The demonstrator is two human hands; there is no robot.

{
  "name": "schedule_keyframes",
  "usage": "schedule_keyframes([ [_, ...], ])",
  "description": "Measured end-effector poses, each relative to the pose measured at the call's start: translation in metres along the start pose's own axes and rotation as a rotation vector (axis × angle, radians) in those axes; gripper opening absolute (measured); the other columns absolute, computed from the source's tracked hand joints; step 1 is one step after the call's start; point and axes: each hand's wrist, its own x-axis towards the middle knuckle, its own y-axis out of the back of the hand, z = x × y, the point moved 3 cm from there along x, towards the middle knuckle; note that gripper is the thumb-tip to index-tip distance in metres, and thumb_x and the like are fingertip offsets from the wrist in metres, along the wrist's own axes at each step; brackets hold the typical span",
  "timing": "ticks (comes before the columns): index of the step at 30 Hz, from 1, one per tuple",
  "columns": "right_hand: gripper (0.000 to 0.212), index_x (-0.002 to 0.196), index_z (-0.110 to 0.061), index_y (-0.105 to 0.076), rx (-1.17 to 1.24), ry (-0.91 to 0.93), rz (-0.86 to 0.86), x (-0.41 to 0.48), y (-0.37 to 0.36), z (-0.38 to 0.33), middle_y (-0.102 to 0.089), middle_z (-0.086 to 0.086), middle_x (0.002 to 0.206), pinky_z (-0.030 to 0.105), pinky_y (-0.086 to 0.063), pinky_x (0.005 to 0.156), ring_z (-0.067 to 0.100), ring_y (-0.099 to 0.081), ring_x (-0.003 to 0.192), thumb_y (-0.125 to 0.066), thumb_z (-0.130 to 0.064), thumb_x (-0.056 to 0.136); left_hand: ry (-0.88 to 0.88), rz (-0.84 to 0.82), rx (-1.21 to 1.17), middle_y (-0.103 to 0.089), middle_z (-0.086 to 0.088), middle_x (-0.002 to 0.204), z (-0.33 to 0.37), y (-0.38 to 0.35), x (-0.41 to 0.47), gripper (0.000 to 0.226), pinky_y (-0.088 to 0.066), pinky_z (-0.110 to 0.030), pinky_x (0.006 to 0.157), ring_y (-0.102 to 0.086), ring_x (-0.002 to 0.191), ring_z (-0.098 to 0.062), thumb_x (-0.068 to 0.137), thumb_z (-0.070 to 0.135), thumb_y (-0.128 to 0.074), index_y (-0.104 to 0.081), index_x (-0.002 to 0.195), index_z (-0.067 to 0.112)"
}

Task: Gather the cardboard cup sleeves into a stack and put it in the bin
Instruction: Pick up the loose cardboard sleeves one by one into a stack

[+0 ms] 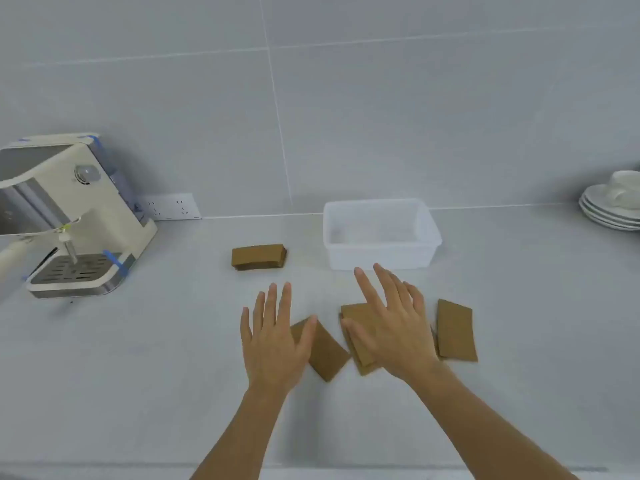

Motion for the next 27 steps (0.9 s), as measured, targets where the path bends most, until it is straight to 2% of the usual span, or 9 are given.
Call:
schedule_keyframes([
  [2,0.070,0.139,-0.024,-0.032,0.008,0.019,-0.037,-0.002,-0.010,-0.009,-0.056,0.012,0.134,0.044,-0.047,0.097,0.028,-0.058,0.119,-0.042,-0.061,0.080,0.031,-0.016,0.008,-0.043,-0.009,0.146,-0.008,-0.004,-0.006,0.076,-0.020,-0.047,0.110,-0.037,0.136,-0.029,0.087,0.067,-0.010,-0.034,0.142,0.021],
  [7,0.070,0.138,-0.023,-0.034,0.010,0.069,-0.115,-0.021,-0.043,-0.029,-0.060,0.010,0.130,0.040,-0.049,0.094,0.025,-0.060,0.116,-0.038,-0.062,0.081,0.055,-0.052,0.074,-0.048,-0.010,0.142,-0.035,-0.023,-0.022,0.072,-0.027,-0.048,0.109,-0.043,0.132,-0.029,0.089,0.064,-0.013,-0.038,0.140,0.019],
  [11,0.069,0.135,-0.020,-0.041,0.030,0.085,-0.203,-0.028,-0.060,-0.040,-0.064,0.010,0.124,0.036,-0.051,0.091,0.024,-0.063,0.112,-0.039,-0.062,0.080,0.076,-0.110,0.109,-0.050,-0.009,0.140,-0.051,-0.032,-0.031,0.070,-0.018,-0.041,0.108,-0.046,0.130,-0.029,0.089,0.063,-0.016,-0.037,0.140,0.020],
  [14,0.070,0.131,-0.017,-0.047,0.064,0.066,-0.279,-0.032,-0.068,-0.048,-0.066,0.008,0.120,0.034,-0.053,0.087,0.022,-0.065,0.109,-0.039,-0.062,0.079,0.092,-0.152,0.121,-0.051,-0.009,0.140,-0.059,-0.038,-0.038,0.070,-0.018,-0.041,0.107,-0.047,0.129,-0.029,0.089,0.064,-0.016,-0.038,0.139,0.020],
  [22,0.067,0.112,-0.011,-0.063,0.046,-0.015,-0.499,-0.039,-0.084,-0.062,-0.070,0.011,0.111,0.033,-0.056,0.080,0.024,-0.068,0.102,-0.031,-0.060,0.079,0.135,-0.188,0.084,-0.042,-0.006,0.147,-0.070,-0.049,-0.049,0.076,-0.018,-0.040,0.114,-0.036,0.136,-0.027,0.087,0.067,-0.010,-0.032,0.143,0.021],
  [27,0.059,0.097,-0.010,-0.068,0.001,-0.027,-0.550,-0.042,-0.090,-0.063,-0.072,0.011,0.100,0.032,-0.057,0.073,0.024,-0.071,0.091,-0.034,-0.053,0.078,0.126,-0.214,0.103,-0.045,-0.007,0.145,-0.070,-0.053,-0.049,0.074,-0.023,-0.041,0.113,-0.041,0.133,-0.028,0.089,0.064,-0.010,-0.033,0.143,0.019],
])
